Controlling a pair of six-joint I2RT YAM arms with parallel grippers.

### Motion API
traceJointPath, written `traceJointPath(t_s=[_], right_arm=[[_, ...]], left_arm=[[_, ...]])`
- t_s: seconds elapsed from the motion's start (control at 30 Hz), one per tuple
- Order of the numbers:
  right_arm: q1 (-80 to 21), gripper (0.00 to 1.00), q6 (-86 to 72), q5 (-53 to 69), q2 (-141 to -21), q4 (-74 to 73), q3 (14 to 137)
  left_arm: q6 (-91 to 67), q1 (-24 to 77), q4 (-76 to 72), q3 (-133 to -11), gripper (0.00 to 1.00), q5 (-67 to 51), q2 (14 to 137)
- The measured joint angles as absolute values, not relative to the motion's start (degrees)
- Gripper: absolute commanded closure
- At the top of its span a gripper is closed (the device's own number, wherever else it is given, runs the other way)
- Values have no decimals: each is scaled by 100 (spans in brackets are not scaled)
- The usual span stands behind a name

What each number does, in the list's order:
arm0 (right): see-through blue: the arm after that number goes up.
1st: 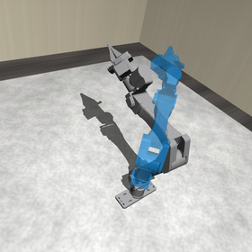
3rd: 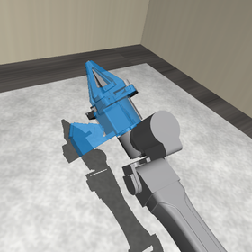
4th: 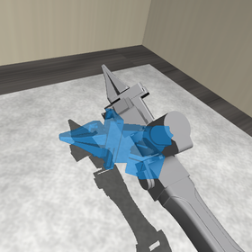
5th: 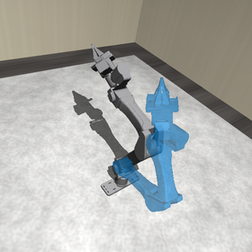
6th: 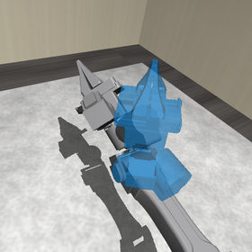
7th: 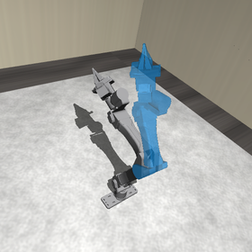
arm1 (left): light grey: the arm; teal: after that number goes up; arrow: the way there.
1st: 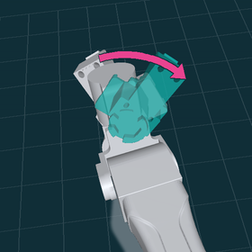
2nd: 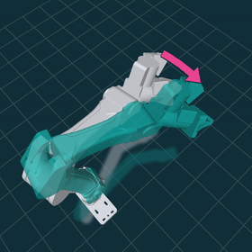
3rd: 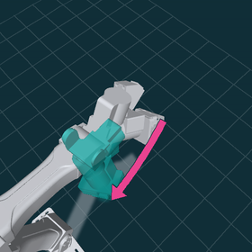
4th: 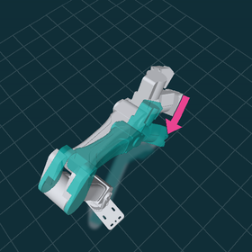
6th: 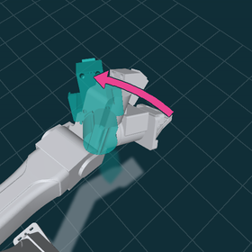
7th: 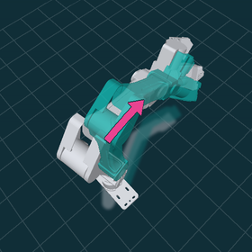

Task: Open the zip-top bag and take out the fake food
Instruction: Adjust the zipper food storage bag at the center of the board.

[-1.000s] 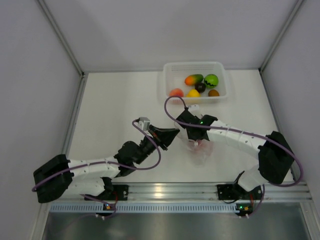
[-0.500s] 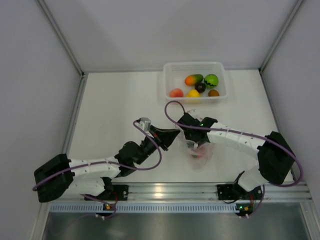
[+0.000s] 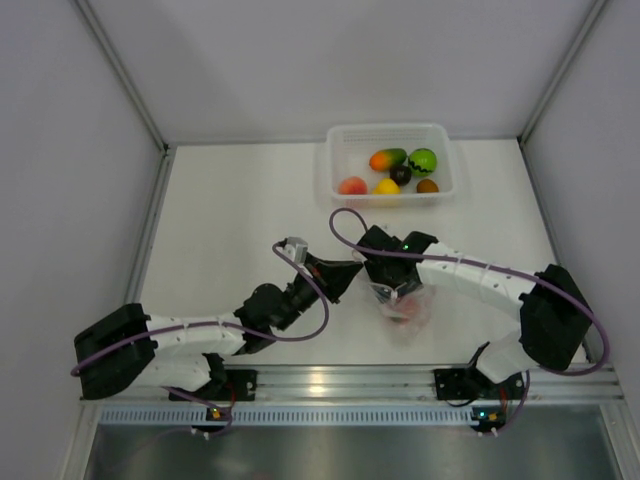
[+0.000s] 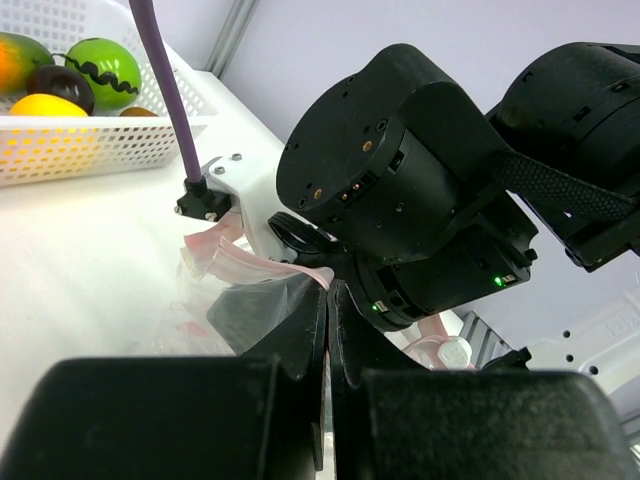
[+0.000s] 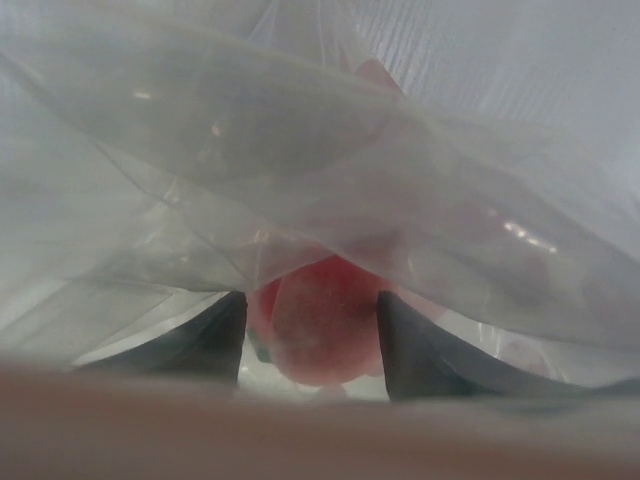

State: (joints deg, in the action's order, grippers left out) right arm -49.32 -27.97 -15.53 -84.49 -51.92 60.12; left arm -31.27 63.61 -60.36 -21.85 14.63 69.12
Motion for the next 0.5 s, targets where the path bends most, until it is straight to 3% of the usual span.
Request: traceJointPath(t_s=[0.27,0.5], right_arm=[[-4932,39,-2685,-1522,-8468,-5384,6005],[-4932,45,-2563,-1527,-8737,-5478,5846]], left_arm=[[-3026,6386,-6034,-2185,100,1599,6912],[-2939,6488,-5970,-2185,100,1699,6919]])
